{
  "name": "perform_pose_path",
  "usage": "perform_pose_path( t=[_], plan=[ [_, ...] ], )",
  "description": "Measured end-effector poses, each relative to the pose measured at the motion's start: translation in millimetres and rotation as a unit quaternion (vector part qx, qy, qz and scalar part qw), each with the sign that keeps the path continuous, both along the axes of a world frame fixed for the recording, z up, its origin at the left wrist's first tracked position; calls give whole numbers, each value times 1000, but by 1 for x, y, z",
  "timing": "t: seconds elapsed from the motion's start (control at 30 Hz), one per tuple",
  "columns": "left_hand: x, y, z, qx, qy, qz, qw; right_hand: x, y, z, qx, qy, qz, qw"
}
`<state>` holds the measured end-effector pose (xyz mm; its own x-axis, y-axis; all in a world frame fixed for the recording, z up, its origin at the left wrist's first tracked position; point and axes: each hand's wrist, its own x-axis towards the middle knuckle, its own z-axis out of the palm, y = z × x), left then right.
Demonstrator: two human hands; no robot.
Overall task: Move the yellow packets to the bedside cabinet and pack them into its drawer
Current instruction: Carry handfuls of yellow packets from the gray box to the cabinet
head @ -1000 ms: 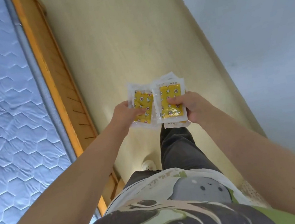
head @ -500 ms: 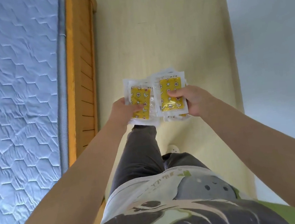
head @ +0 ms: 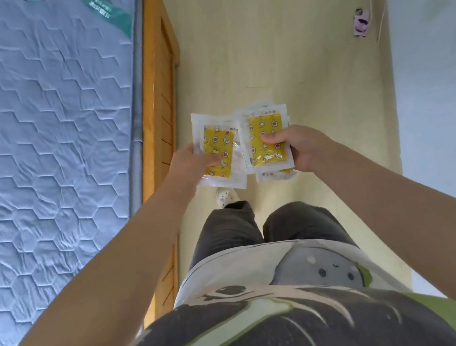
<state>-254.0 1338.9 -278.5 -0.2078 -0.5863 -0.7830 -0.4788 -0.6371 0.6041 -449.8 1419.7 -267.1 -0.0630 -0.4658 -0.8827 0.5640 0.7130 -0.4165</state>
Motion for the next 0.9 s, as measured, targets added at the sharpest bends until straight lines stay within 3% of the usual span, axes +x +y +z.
perform_pose_path(
  t=[0.23,0.57,0.9],
  plan=[
    [-72,-138,4,7,21,26,999,-73,-148,2,3,-14,-20,1000],
    [-196,-352,-12,-24,34,136,990,-197,-408,-3,-10,28,120,992],
    [-165,-512,-18,-13,6,316,949,-164,-639,-7,-2,56,279,959]
  ],
)
